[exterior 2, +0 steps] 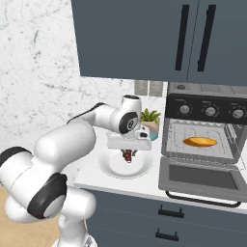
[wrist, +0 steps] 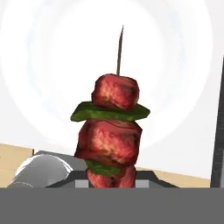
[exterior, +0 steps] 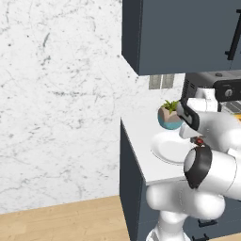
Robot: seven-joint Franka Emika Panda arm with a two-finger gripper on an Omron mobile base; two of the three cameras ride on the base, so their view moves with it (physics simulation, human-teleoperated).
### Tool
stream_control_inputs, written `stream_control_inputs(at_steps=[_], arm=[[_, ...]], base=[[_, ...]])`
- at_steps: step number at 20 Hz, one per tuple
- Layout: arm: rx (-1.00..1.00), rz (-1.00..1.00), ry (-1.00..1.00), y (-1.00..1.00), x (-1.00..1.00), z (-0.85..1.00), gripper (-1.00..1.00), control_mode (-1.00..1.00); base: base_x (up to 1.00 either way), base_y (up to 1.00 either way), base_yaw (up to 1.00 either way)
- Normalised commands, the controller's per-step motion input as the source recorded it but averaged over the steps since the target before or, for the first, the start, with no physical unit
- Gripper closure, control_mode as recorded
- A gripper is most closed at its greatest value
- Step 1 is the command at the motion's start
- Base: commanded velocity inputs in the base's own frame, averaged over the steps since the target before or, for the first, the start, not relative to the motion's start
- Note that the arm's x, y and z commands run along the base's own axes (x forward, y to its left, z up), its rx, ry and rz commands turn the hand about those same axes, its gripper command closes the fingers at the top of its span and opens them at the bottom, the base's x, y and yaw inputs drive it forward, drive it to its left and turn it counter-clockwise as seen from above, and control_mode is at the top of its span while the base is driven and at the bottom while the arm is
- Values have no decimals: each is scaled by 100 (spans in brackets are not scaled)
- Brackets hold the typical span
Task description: Pick up the kebab skewer and baguette bread, and place them inside the toaster oven. Close the toaster oven door and start by setting the timer.
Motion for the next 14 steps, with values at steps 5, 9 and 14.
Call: stream_control_inputs(at_steps=[5, 9, 14], arm=[[4, -10, 0, 0, -76, 63, 100, -100], [2, -10, 0, 0, -60, 71, 100, -100], [4, -16, 0, -1, -28, 71, 100, -100]], base=[[0, 0, 0], [0, 0, 0], [0, 0, 0]])
